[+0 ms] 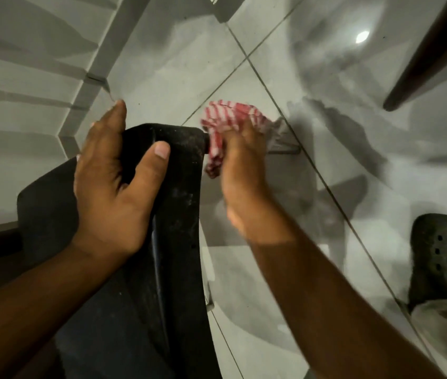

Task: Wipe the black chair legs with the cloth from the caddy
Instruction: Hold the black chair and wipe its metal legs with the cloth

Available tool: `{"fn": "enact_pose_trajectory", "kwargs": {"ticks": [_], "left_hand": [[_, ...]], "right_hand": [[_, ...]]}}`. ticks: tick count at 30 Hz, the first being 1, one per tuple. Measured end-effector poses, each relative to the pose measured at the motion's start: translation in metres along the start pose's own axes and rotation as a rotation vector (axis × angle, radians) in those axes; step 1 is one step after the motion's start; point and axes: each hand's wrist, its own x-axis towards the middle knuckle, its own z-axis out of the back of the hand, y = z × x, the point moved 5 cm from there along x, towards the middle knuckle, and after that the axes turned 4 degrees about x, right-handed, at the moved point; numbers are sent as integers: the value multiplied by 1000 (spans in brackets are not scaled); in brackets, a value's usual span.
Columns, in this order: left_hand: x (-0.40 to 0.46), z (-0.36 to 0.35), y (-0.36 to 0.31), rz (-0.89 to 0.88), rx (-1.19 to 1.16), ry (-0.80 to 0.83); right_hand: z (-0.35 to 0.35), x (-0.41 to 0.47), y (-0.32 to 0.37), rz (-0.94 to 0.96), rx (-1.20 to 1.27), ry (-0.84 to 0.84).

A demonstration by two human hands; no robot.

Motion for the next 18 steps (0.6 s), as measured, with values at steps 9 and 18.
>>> {"fn": "enact_pose_trajectory", "kwargs": {"ticks": [9, 18], "left_hand": [[0, 1, -3, 17, 30, -24], [-7, 2, -12, 46, -18, -20]], "right_hand": [[-2, 0, 1, 104, -22, -80], [114, 151, -45, -75, -58, -105]]}}
